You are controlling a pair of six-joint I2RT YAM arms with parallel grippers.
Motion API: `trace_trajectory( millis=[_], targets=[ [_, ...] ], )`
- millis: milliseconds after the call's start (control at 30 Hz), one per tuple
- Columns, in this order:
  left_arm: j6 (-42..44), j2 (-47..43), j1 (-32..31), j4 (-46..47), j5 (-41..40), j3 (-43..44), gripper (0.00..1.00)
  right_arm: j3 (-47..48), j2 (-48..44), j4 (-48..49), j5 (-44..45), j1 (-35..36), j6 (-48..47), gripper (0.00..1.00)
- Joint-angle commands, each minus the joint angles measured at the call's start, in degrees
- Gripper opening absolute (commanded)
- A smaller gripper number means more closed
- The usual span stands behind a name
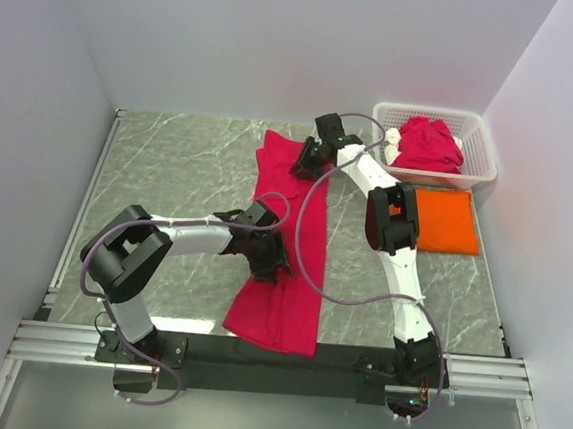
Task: Fold and stack the t-shirts
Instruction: Fold the tshirt
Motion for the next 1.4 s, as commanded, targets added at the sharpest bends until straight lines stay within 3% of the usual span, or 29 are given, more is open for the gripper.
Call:
trace_trajectory(
  millis=[0,167,333,533,767,867,1067,1367],
  targets=[
    [-5.15,2.08,-1.01,-3.47,-3.98,-3.03,0.62,0.69,0.19,1.91,-4.77,1.14,-2.67,0.41],
    [-8.14,-4.60,-1.09,-9.08,-11.37,-2.42,0.83,1.65,-4.46,3.06,-3.98,0.78,-5.49,0.42],
    [-9.64,-14.24,-1.18,-17.35,-18.67,-1.45,0.90,-4.05,-17.28,1.83,-0.13,0.70,-9.70,0.44],
    [-7.98,-23.84,-1.27,-26.39,-24.30,-4.96,0.83,-28.99,-38.46,0.34,4.45,2.53,-11.91,0.43],
    [-3.75,-27.37,-4.25,-27.73,-18.42,-10.41,0.81,-64.73,-62.17,-0.72,8.50,11.85,-9.54,0.38],
    [-3.31,-26.14,-7.94,-28.61,-18.67,-11.46,0.81,-75.47,-69.65,-0.02,9.11,16.49,-4.54,0.36],
    [-4.63,-24.56,-10.59,-26.77,-18.50,-14.19,0.75,-86.41,-75.40,1.48,6.92,23.54,2.32,0.36],
    [-6.30,-23.94,-15.07,-25.54,-16.13,-17.09,0.65,-87.03,-71.45,-0.89,5.42,30.49,8.39,0.39]
  ],
)
